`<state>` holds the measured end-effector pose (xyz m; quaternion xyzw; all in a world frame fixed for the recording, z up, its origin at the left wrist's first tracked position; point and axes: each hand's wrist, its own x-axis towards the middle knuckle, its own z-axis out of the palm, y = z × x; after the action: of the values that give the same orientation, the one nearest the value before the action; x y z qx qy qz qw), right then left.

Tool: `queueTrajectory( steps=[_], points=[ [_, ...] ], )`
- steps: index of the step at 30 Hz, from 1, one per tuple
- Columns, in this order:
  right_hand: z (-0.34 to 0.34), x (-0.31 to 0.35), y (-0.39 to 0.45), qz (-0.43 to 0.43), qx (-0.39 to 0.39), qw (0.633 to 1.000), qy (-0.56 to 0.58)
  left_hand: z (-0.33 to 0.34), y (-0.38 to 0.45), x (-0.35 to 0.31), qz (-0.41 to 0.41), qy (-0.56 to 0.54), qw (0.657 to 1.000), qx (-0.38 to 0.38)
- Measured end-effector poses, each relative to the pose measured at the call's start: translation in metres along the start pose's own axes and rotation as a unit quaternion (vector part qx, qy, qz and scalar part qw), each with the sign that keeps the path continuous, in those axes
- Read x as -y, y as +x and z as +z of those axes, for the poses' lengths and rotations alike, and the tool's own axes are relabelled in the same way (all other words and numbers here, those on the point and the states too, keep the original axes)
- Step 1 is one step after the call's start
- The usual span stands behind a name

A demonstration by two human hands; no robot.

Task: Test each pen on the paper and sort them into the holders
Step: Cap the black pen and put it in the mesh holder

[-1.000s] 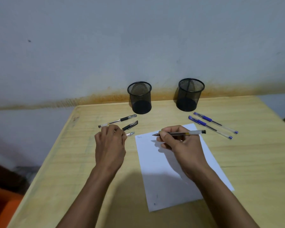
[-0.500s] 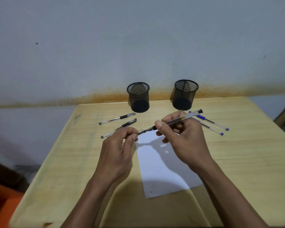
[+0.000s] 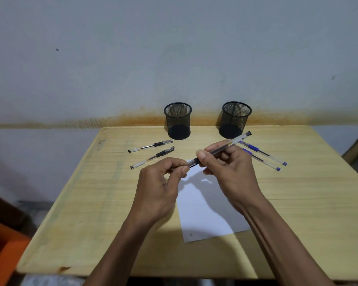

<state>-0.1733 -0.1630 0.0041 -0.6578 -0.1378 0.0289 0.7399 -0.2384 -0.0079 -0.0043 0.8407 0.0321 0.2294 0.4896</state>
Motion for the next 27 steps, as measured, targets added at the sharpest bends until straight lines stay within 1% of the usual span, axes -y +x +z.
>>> queueTrajectory(
  steps=[4,7,10,11,12,13,14,15,16,17,18,20,24,27],
  points=[
    [0.002,-0.008,-0.002,0.01,-0.023,0.999,0.041,0.002,0.004,-0.007,-0.006,0.029,1.0,0.0],
    [0.0,-0.005,0.004,0.038,-0.032,0.998,0.043,0.004,0.009,-0.013,-0.019,0.048,0.999,0.012],
    [-0.009,-0.002,0.01,0.089,-0.096,0.987,0.089,0.002,0.016,-0.011,-0.056,0.041,0.998,0.008],
    [-0.014,-0.003,0.009,0.074,-0.123,0.988,0.056,0.0,0.018,-0.009,-0.071,0.04,0.997,0.004],
    [-0.018,-0.006,0.008,0.028,-0.141,0.989,-0.022,-0.002,0.019,-0.007,-0.082,0.042,0.996,0.003],
    [-0.021,-0.008,0.006,-0.043,-0.144,0.982,-0.116,-0.003,0.019,-0.004,-0.09,0.046,0.995,0.004],
    [-0.023,-0.011,0.005,-0.125,-0.129,0.963,-0.2,-0.004,0.02,-0.003,-0.095,0.049,0.994,0.008],
    [-0.022,-0.014,0.005,-0.201,-0.101,0.939,-0.261,-0.003,0.02,-0.002,-0.1,0.05,0.994,0.014],
    [-0.021,-0.019,0.008,-0.262,-0.071,0.911,-0.31,-0.003,0.02,-0.001,-0.103,0.049,0.993,0.02],
    [-0.019,-0.024,0.011,-0.305,-0.046,0.884,-0.351,-0.002,0.02,-0.001,-0.105,0.046,0.993,0.026],
    [-0.015,-0.027,0.013,-0.33,-0.032,0.862,-0.382,-0.002,0.02,-0.001,-0.106,0.042,0.993,0.031],
    [-0.012,-0.032,0.02,-0.359,-0.026,0.836,-0.414,-0.001,0.02,-0.002,-0.113,0.024,0.993,0.038],
    [-0.013,-0.04,0.031,-0.399,-0.011,0.796,-0.455,-0.002,0.027,-0.004,-0.132,0.003,0.989,0.065],
    [-0.015,-0.043,0.04,-0.401,0.015,0.784,-0.474,-0.005,0.035,-0.001,-0.135,-0.026,0.986,0.093]
  ],
)
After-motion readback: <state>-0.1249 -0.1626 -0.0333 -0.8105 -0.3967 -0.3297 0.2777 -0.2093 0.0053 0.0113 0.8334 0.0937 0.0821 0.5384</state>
